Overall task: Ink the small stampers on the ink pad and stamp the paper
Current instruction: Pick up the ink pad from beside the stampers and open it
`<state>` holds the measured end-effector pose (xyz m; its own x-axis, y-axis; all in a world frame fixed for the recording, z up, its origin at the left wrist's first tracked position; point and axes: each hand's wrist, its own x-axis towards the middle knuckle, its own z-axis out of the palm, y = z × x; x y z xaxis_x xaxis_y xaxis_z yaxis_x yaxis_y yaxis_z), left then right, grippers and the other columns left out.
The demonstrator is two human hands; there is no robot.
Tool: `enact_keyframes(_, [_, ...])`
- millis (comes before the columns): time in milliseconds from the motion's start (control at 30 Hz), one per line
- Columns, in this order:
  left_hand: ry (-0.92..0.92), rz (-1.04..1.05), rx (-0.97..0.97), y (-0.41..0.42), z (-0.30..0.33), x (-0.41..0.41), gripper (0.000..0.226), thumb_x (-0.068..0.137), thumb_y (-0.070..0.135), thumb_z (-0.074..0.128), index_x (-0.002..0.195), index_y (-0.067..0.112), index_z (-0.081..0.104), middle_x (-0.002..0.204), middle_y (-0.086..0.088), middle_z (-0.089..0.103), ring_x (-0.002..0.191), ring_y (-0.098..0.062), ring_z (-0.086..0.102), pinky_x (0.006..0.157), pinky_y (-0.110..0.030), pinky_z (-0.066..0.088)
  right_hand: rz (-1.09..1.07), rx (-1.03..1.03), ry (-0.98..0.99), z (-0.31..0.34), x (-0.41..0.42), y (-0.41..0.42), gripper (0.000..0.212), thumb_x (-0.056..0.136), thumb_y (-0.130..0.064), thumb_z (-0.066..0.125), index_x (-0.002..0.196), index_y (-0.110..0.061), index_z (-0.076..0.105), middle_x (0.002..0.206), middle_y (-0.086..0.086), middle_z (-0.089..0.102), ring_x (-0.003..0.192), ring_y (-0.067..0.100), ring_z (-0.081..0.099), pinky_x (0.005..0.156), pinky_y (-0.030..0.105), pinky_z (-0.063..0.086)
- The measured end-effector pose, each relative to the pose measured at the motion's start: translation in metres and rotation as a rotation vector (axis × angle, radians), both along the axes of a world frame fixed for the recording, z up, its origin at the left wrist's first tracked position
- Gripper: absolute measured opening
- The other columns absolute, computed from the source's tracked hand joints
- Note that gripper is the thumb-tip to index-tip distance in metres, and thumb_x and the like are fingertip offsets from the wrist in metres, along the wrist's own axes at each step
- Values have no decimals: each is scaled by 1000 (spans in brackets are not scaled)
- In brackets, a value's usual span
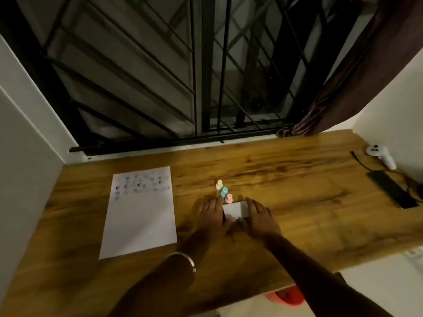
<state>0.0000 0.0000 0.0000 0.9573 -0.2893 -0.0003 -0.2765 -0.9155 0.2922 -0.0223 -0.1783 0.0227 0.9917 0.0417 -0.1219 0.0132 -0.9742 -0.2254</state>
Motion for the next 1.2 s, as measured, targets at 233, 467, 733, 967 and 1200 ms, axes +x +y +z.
enact_keyframes(233, [151, 60, 6, -3, 2, -11, 91, 81, 68, 50, 151, 19, 19, 159, -3, 22, 146, -24, 20, 121, -43, 16, 43, 86, -25, -15, -14, -1, 70, 92, -46, 51, 147, -10, 27, 149, 15, 37, 134, 32, 40, 110, 46, 33])
enact_keyframes(467, [193, 101, -58, 18, 9, -19, 84, 75, 63, 63, 143, 23, 33, 153, -2, 32, 141, -24, 29, 117, -44, 24, 105, 86, -33, -19, -14, 3, 82, 85, -52, 59, 147, -7, 28, 148, 19, 36, 131, 36, 39, 107, 47, 35])
enact_keyframes(733, [235, 36, -57, 42, 13, -21, 82, 72, 61, 69, 139, 23, 41, 147, -2, 33, 133, -24, 34, 108, -42, 37, 171, 38, 4, -15, -19, 26, 77, 89, -49, 53, 149, -10, 22, 151, 16, 30, 133, 34, 34, 110, 43, 31])
enact_keyframes(967, [124, -22, -133, 91, 19, -22, 76, 69, 64, 67, 131, 25, 47, 137, 2, 42, 120, -21, 46, 101, -37, 44, 241, 36, -170, -2, -26, 65, 74, 87, -39, 61, 148, -11, 27, 142, 16, 45, 119, 32, 50, 96, 44, 45])
enact_keyframes(1200, [-15, 75, -78, 198, 28, -31, 76, 66, 70, 64, 125, 25, 53, 125, 3, 50, 110, -16, 49, 93, -31, 45, 342, 95, -230, 12, -18, 172, 72, 85, -40, 60, 145, -16, 30, 133, 11, 52, 116, 27, 52, 97, 43, 48])
